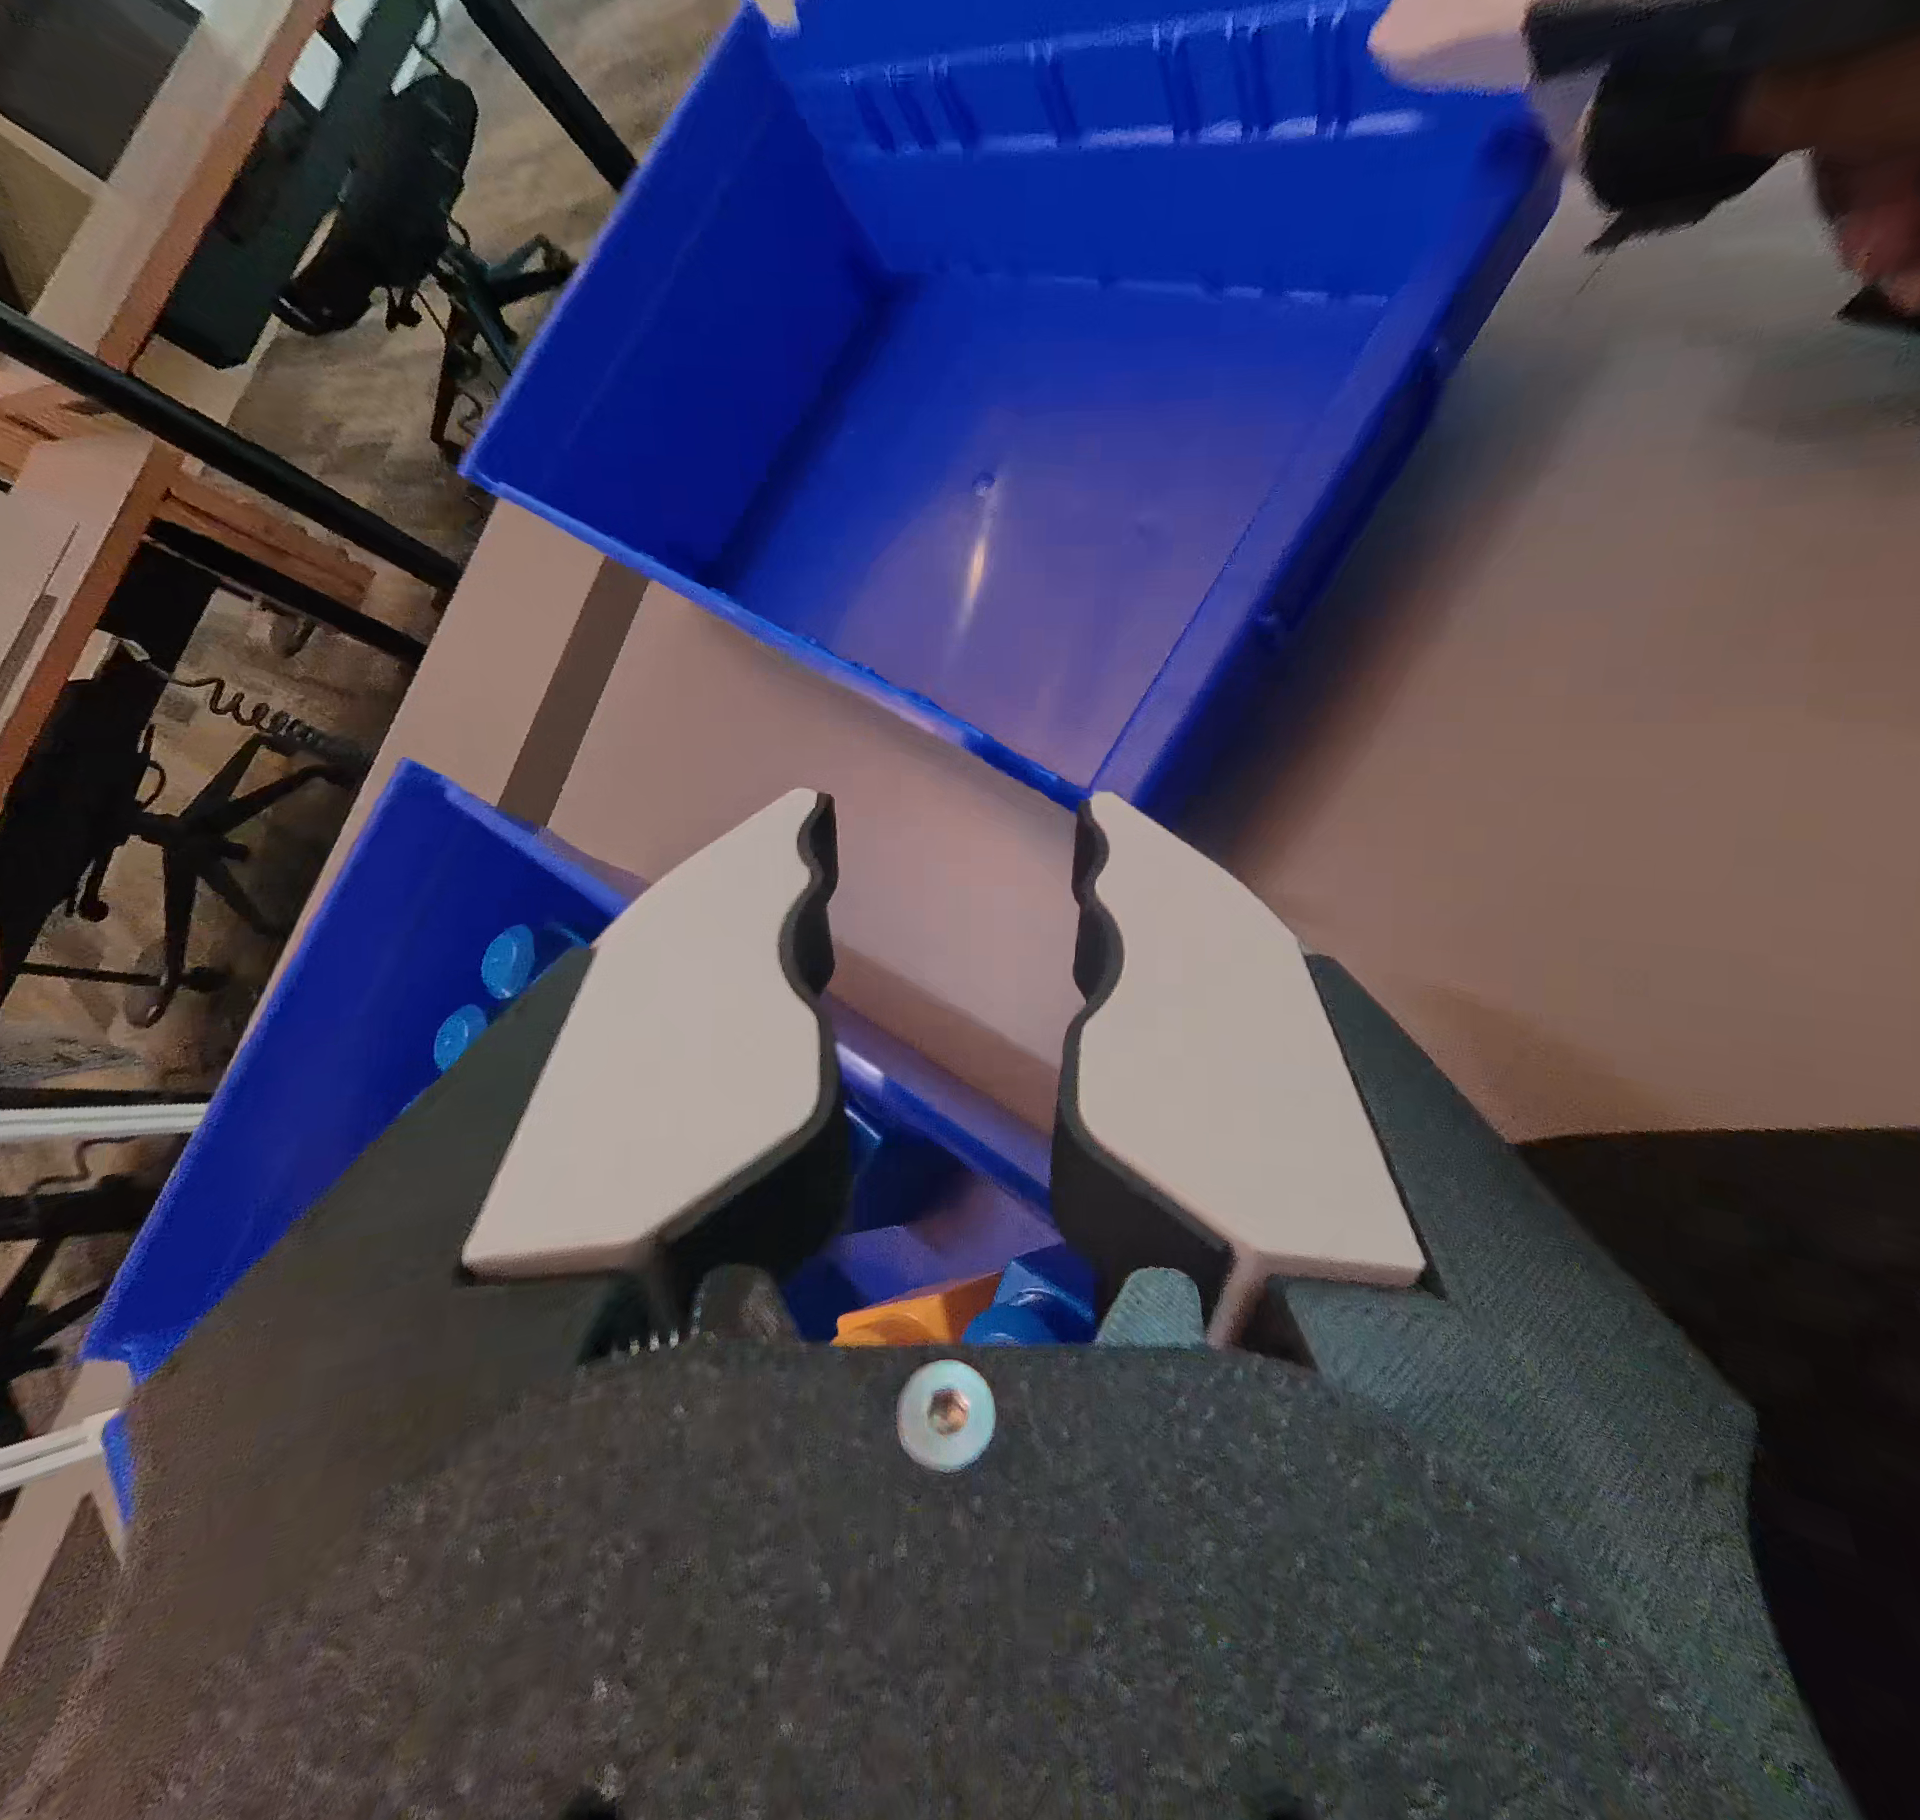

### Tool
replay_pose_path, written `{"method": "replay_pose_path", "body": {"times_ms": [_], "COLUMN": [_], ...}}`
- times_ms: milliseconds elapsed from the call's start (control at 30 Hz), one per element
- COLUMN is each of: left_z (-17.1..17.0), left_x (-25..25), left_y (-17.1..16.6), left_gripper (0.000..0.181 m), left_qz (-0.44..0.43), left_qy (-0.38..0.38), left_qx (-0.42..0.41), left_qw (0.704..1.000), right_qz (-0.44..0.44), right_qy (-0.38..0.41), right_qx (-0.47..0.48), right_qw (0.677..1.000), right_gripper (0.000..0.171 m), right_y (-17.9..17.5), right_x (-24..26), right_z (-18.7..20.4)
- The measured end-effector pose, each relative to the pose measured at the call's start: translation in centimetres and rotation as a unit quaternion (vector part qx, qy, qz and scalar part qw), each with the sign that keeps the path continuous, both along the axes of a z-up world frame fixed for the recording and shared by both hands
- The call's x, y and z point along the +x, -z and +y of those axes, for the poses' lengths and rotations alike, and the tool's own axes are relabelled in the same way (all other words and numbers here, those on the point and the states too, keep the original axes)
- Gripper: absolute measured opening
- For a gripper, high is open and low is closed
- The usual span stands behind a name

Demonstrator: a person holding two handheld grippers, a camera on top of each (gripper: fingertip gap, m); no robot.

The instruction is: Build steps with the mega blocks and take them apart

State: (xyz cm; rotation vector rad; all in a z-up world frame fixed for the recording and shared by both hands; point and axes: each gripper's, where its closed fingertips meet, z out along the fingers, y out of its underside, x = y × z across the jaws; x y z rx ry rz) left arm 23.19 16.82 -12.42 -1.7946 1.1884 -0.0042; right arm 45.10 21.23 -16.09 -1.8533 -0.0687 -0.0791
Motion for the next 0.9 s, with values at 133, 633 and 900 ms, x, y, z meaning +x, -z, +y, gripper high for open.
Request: {"method": "replay_pose_path", "body": {"times_ms": [133, 633, 900], "left_z": [-1.0, -4.1, -7.4], "left_x": [-1.9, -22.2, -24.9], "left_y": [-3.7, -10.2, -0.5], "left_gripper": [0.041, 0.04, 0.05], "left_qz": [-0.056, -0.215, -0.22], "left_qy": [0.004, -0.128, -0.177], "left_qx": [0.033, 0.066, -0.029], "left_qw": [0.998, 0.966, 0.959], "right_qz": [-0.013, 0.049, 0.048], "right_qy": [0.008, -0.193, -0.25], "right_qx": [0.0, 0.037, -0.07], "right_qw": [1.0, 0.979, 0.965], "right_gripper": [0.027, 0.045, 0.052], "right_y": [-0.3, -6.9, -2.2], "right_x": [-0.1, -18.9, -28.2], "right_z": [-0.5, -9.2, -8.9]}}
